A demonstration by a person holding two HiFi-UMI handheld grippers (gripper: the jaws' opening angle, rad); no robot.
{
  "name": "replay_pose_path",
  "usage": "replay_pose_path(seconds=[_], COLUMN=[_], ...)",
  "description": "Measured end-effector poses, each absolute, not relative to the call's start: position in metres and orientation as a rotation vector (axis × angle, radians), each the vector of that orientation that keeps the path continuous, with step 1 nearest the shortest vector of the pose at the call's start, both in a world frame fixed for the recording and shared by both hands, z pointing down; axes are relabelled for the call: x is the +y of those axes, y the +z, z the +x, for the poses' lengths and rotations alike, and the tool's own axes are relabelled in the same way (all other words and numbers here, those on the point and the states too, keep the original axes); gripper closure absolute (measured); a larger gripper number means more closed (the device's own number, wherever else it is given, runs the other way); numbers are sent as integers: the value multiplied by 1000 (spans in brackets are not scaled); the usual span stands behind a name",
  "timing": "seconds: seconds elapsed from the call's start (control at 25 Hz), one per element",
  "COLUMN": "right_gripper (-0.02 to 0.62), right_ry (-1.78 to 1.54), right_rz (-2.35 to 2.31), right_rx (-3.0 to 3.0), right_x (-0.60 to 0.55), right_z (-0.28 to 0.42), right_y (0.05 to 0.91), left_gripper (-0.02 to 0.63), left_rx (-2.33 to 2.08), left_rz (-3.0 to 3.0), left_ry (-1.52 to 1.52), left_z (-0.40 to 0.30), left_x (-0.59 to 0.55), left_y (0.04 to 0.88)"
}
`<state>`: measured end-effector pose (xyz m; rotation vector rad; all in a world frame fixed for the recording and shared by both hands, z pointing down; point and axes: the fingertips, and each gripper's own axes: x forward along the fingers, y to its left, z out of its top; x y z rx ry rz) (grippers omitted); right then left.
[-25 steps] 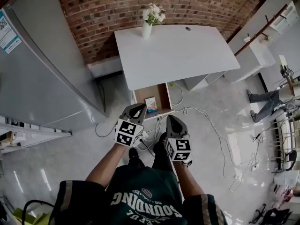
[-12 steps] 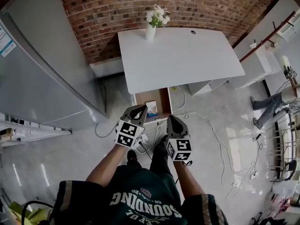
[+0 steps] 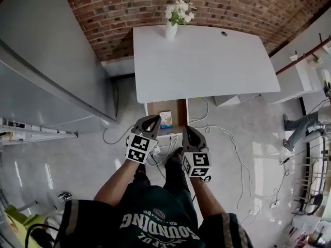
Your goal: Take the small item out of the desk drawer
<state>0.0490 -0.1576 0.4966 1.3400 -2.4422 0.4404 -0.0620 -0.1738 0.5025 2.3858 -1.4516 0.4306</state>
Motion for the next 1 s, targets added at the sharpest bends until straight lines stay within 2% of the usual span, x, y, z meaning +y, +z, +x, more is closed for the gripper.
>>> replay_pose_path(seconds=[0.84, 1.0], right_gripper=[571, 571], right_ry=[538, 460], right_rz=[1208, 1159], right_rx=[-2458, -2454], right_x=[-229, -237], right_z=[81, 81], right_y=[566, 577], left_gripper=[589, 589], left_rx=[-1501, -1512], left_rz=[2189, 2140], left_ry=[536, 542], left_z=[-33, -30], left_x=[-221, -228], left_y=[595, 615])
